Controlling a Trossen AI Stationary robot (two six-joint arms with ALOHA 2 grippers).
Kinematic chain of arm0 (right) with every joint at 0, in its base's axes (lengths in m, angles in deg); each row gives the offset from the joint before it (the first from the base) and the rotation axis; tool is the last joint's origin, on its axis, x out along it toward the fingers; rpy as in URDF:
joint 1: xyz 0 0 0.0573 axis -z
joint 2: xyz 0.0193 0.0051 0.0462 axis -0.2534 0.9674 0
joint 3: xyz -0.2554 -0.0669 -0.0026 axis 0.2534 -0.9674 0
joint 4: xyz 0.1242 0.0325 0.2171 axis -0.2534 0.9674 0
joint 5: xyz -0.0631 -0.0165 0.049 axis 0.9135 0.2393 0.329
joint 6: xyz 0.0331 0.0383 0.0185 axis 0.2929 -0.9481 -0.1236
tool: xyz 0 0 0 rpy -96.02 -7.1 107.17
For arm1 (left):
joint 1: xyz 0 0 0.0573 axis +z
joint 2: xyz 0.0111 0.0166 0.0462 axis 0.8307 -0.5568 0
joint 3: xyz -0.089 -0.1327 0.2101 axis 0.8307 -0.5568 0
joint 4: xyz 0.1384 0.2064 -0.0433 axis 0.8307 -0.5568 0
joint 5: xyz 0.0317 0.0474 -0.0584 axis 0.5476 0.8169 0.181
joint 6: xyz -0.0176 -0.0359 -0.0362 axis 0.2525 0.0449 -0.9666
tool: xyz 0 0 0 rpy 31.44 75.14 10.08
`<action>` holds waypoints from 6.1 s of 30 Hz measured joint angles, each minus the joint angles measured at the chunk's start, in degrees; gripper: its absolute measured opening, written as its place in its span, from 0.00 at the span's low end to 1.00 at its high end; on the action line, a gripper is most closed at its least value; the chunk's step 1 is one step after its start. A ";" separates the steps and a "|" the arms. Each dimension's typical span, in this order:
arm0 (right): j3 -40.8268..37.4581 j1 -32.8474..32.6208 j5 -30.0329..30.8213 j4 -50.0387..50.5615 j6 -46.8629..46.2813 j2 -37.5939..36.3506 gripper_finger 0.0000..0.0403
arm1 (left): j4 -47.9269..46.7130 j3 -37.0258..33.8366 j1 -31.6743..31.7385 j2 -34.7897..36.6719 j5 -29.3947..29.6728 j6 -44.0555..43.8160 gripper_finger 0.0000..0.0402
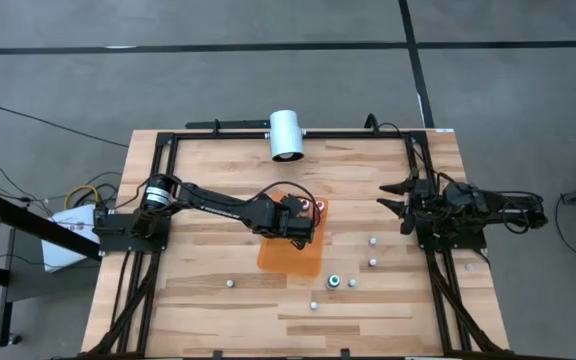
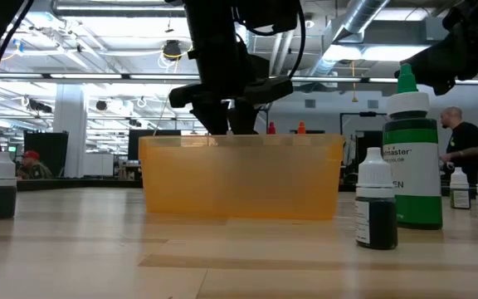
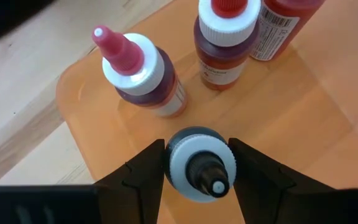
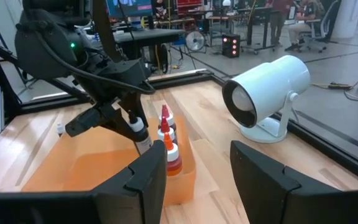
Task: Pick & Place food coloring
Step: Put the large black food coloring bottle into the orange bin, then put the large green food coloring bottle into the orange bin
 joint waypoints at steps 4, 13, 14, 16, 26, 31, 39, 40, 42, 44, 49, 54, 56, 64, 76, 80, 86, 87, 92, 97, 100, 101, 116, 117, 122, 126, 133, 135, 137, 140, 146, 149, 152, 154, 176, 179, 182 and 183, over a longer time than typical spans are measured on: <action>0.00 0.00 0.00 -0.02 0.00 0.00 0.41 | -0.07 0.00 0.00 0.00 0.03 0.14 0.38; 0.00 0.00 0.00 0.00 0.02 0.00 0.41 | -0.83 -0.02 0.02 -0.02 0.08 -0.77 0.39; 0.00 0.00 0.00 -0.01 0.02 0.00 0.41 | -1.27 -0.02 0.01 -0.02 0.11 -1.25 0.40; 0.00 0.00 0.00 0.00 0.04 0.00 0.41 | -2.22 -0.04 0.02 -0.02 0.13 -2.04 0.43; 0.00 0.00 0.00 -0.02 0.09 0.00 0.41 | -3.21 -0.20 -0.04 -0.22 -0.26 -3.88 0.57; 0.00 0.00 0.00 0.00 0.09 0.00 0.41 | -3.59 0.25 -0.04 -0.22 -0.14 -3.93 0.59; 0.00 0.00 -0.02 0.00 0.09 0.00 0.41 | -11.68 5.91 -0.16 -0.17 0.81 -4.58 0.60; 0.00 0.01 0.00 -0.01 0.09 0.00 0.41 | -13.73 7.05 -0.27 -0.17 0.77 -5.15 0.60; 0.00 0.01 0.00 0.00 0.09 0.00 0.41 | -18.33 9.16 -0.67 -0.17 0.78 -6.57 0.60; 0.00 0.02 -0.01 0.00 0.09 0.00 0.41 | -22.74 11.22 -1.33 -0.15 0.81 -8.54 0.60; 0.00 0.02 0.00 0.00 0.09 0.00 0.41 | -33.40 14.85 -3.78 -0.06 1.25 -12.80 0.60; 0.00 0.01 -0.01 0.02 0.09 0.00 0.41 | -36.94 15.28 -6.44 0.35 1.67 -16.23 0.60; 0.00 0.00 -0.02 0.00 0.09 0.00 0.41 | -36.85 15.23 -7.23 0.73 1.67 -16.65 0.60; 0.00 0.00 -0.02 -0.05 0.08 0.00 0.41 | -36.74 14.00 -7.82 3.30 6.10 -17.39 0.60; 0.00 -0.16 -7.19 -2.19 -3.50 0.22 0.41 | -26.27 -8.59 -7.32 21.61 10.89 -22.84 0.60; 0.00 -0.16 -9.23 -5.28 -3.48 2.05 0.41 | -12.78 -21.43 -7.32 31.11 10.78 -19.69 0.60; 0.00 -2.86 -9.21 -13.61 -3.91 9.63 0.41 | 2.87 -38.62 -7.32 43.49 10.11 -16.72 0.60; 0.19 -3.53 -9.20 -15.45 -3.91 11.36 0.41 | 4.54 -41.01 -7.32 45.31 9.74 -16.42 0.60; 5.91 -7.38 -7.16 -16.05 -3.63 21.83 0.41 | 11.35 -50.90 -7.39 54.50 9.14 -16.14 0.60; 16.06 -11.55 -4.26 -7.92 -2.76 32.09 0.41 | 17.09 -58.17 -7.39 63.34 9.37 -15.46 0.60; 22.49 -13.73 -4.07 -2.12 -2.84 38.11 0.41 | 18.67 -61.09 -7.38 67.95 10.34 -13.92 0.60; 24.66 -14.35 -4.07 0.06 -2.86 40.10 0.41 | 18.60 -61.75 -7.37 69.25 10.80 -13.56 0.60; 46.05 -23.40 -3.98 19.72 -12.41 62.53 0.41 | 19.72 -65.05 -7.34 81.17 12.27 -1.82 0.60; 46.50 -23.88 -4.02 19.74 -13.37 63.71 0.41 | 19.84 -65.05 -7.37 81.48 12.31 -1.12 0.60; 48.43 -26.53 -4.07 19.78 -18.94 68.41 0.41 | 23.94 -65.05 -7.37 82.89 12.18 5.15 0.60; 50.20 -28.43 -4.09 19.70 -22.69 72.14 0.41 | 25.67 -65.05 -7.37 84.69 12.11 9.05 0.60; 53.26 -29.04 -4.57 20.13 -26.61 78.98 0.41 | 26.05 -65.05 -7.39 91.59 9.73 15.51 0.60; 53.94 -28.99 -4.86 20.63 -27.53 80.96 0.41 | 26.02 -65.05 -7.41 93.96 8.84 17.24 0.60; 54.01 -28.94 -5.08 21.68 -29.33 82.60 0.41 | 25.82 -65.05 -7.45 96.32 8.37 18.95 0.60; 54.03 -28.92 -5.16 22.88 -32.56 84.68 0.41 | 25.67 -65.05 -7.45 99.93 7.73 21.40 0.60; 54.07 -28.24 -5.87 21.70 -35.15 86.61 0.41 | 23.71 -65.05 -7.48 106.07 5.37 24.03 0.60; 54.20 -27.49 -8.71 21.37 -35.80 87.54 0.41 | 22.28 -65.62 -7.48 108.24 4.35 24.06 0.60; 53.99 -27.02 -10.06 22.20 -36.04 89.45 0.41 | 23.96 -68.20 -7.54 110.50 3.77 24.07 0.60; 54.07 -26.65 -11.07 21.09 -36.06 90.52 0.41 | 24.48 -70.02 -7.58 112.03 3.38 24.03 0.60; 53.72 -24.85 -11.44 19.46 -35.89 95.21 0.41 | 26.69 -73.07 -7.61 113.83 1.43 28.55 0.60; 53.58 -24.81 -11.95 19.54 -35.87 96.18 0.41 | 26.66 -73.07 -7.61 113.83 1.45 28.92 0.60; 53.87 -24.79 -13.42 17.23 -36.27 98.59 0.41 | 26.69 -73.07 -7.61 113.82 1.54 28.93 0.60; 53.88 -24.81 -13.59 17.09 -36.43 99.01 0.41 | 26.70 -73.07 -7.61 113.81 1.54 28.94 0.60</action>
